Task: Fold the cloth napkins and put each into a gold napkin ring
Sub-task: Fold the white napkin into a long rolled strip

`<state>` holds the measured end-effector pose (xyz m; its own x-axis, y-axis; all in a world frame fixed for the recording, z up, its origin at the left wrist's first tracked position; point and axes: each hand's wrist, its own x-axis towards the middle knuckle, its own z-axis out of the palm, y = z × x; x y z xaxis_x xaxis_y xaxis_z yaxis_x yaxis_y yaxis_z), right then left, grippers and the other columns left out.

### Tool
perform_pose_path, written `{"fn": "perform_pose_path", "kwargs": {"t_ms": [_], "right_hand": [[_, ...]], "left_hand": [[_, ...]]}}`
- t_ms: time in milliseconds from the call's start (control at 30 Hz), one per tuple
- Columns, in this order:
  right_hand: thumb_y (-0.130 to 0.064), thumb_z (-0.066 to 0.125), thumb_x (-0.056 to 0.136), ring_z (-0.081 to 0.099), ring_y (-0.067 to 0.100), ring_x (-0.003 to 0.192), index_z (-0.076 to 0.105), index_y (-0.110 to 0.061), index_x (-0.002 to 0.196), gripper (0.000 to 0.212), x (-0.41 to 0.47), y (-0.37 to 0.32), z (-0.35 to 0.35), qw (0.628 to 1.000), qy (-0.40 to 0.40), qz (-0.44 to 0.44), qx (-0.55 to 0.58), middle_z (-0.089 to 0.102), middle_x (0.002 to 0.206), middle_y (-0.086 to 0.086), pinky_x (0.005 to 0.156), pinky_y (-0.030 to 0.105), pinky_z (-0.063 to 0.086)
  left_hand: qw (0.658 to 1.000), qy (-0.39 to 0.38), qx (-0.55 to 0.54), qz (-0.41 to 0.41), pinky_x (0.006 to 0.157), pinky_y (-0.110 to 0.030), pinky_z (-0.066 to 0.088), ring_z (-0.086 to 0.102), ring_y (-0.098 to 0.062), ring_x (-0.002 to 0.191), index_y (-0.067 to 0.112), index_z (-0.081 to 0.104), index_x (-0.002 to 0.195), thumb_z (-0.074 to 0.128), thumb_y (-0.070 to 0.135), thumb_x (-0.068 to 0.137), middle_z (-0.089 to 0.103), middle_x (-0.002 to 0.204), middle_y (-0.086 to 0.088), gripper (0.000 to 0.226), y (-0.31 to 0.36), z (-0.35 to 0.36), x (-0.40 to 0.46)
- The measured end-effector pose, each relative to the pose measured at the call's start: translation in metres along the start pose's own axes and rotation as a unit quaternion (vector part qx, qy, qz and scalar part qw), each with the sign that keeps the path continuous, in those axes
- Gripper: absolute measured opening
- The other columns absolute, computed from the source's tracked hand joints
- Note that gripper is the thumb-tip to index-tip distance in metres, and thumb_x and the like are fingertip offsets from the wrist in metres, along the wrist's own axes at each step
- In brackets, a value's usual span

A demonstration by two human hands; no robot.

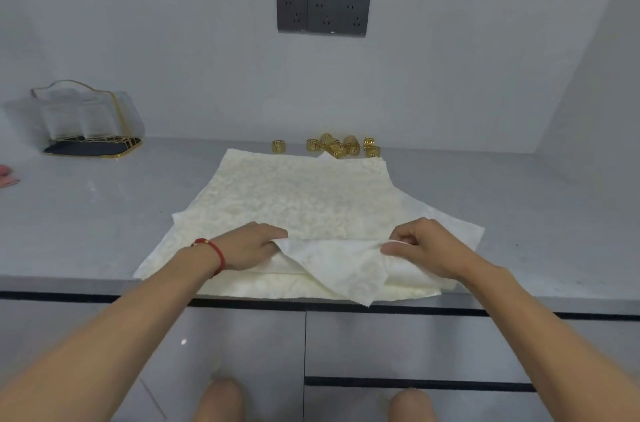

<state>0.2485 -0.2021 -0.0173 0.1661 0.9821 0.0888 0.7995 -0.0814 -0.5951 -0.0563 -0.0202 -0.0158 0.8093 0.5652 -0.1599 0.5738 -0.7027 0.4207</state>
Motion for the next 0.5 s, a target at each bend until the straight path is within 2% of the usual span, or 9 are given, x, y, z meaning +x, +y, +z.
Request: {"fn": "perform_pose_path", "kwargs": {"t_ms": [67,100,167,233,267,333,400,467,500], "right_hand": [[-0.045,0.071,0.093,0.033,0.006,0.051,0.065,-0.01,0.071,0.042,0.001,-0.007,0.002,1.0,0.008,-0.002,0.027,0.04,0.054,-0.014,0.052,0.018,0.028],[-0.045,0.069,0.094,0.031,0.007,0.053,0.059,-0.006,0.069,0.048,-0.001,-0.012,0.003,0.999,0.002,-0.001,0.045,0.038,0.056,-0.011,0.053,0.02,0.027],[-0.045,0.065,0.097,0.027,0.012,0.056,0.044,-0.007,0.064,0.055,-0.001,-0.018,0.004,0.997,-0.027,-0.003,0.076,0.032,0.06,-0.003,0.054,0.022,0.026],[-0.048,0.061,0.099,0.023,0.016,0.057,0.033,-0.008,0.065,0.06,0.002,-0.022,0.005,0.994,-0.057,0.005,0.09,0.027,0.064,0.004,0.055,0.024,0.026],[-0.051,0.059,0.099,0.022,0.016,0.056,0.03,-0.007,0.065,0.062,0.005,-0.022,0.005,0.993,-0.068,0.011,0.092,0.025,0.064,0.005,0.055,0.026,0.026],[-0.056,0.058,0.098,0.019,0.016,0.052,0.028,-0.008,0.064,0.066,0.018,-0.023,0.005,0.994,-0.072,0.025,0.081,0.023,0.06,0.004,0.057,0.031,0.027],[-0.057,0.058,0.097,0.02,0.014,0.047,0.029,-0.009,0.061,0.067,0.041,-0.018,0.005,0.996,-0.053,0.04,0.061,0.024,0.053,0.001,0.056,0.029,0.027],[-0.056,0.058,0.098,0.026,0.011,0.044,0.033,-0.011,0.059,0.064,0.066,-0.009,0.008,0.998,-0.007,0.051,0.039,0.033,0.049,0.002,0.052,0.026,0.028],[-0.057,0.055,0.099,0.034,0.01,0.045,0.037,-0.011,0.06,0.062,0.081,-0.004,0.009,0.998,0.02,0.053,0.03,0.046,0.052,0.005,0.052,0.024,0.03]], "left_hand": [[1.0,-0.01,-0.007,-0.006,0.098,-0.044,0.046,0.06,-0.027,0.107,0.012,0.063,0.103,0.041,0.031,0.088,0.067,0.11,-0.001,0.032,-0.001,-0.008,-0.008],[1.0,-0.021,-0.017,-0.013,0.094,-0.041,0.047,0.06,-0.027,0.105,0.012,0.061,0.099,0.043,0.032,0.09,0.066,0.107,-0.002,0.029,-0.001,-0.01,-0.014],[0.998,-0.049,-0.026,-0.027,0.085,-0.022,0.041,0.055,-0.021,0.101,0.017,0.056,0.096,0.046,0.036,0.1,0.059,0.103,0.006,0.021,-0.001,-0.016,-0.019],[0.998,-0.063,-0.023,-0.019,0.079,-0.022,0.039,0.057,-0.018,0.091,0.022,0.057,0.095,0.048,0.045,0.101,0.061,0.094,0.008,0.026,0.0,-0.022,-0.017],[0.998,-0.056,-0.025,-0.012,0.077,-0.021,0.041,0.06,-0.008,0.083,0.027,0.06,0.095,0.048,0.05,0.1,0.064,0.087,0.016,0.026,0.003,-0.024,-0.015],[0.999,-0.013,-0.044,0.012,0.064,-0.015,0.038,0.055,0.006,0.06,0.03,0.061,0.092,0.049,0.048,0.101,0.062,0.066,0.025,0.023,0.009,-0.025,-0.004],[0.995,0.064,-0.071,0.025,0.055,-0.02,0.033,0.041,-0.002,0.045,0.025,0.059,0.084,0.05,0.039,0.102,0.051,0.052,0.015,0.025,0.008,-0.027,0.019],[0.99,0.109,-0.086,0.007,0.056,-0.026,0.031,0.037,-0.006,0.048,0.023,0.057,0.075,0.05,0.032,0.101,0.046,0.054,0.01,0.028,0.001,-0.029,0.044],[0.99,0.116,-0.085,-0.01,0.057,-0.028,0.032,0.04,-0.009,0.052,0.022,0.055,0.073,0.048,0.029,0.101,0.047,0.058,0.008,0.03,-0.005,-0.031,0.061]]}}
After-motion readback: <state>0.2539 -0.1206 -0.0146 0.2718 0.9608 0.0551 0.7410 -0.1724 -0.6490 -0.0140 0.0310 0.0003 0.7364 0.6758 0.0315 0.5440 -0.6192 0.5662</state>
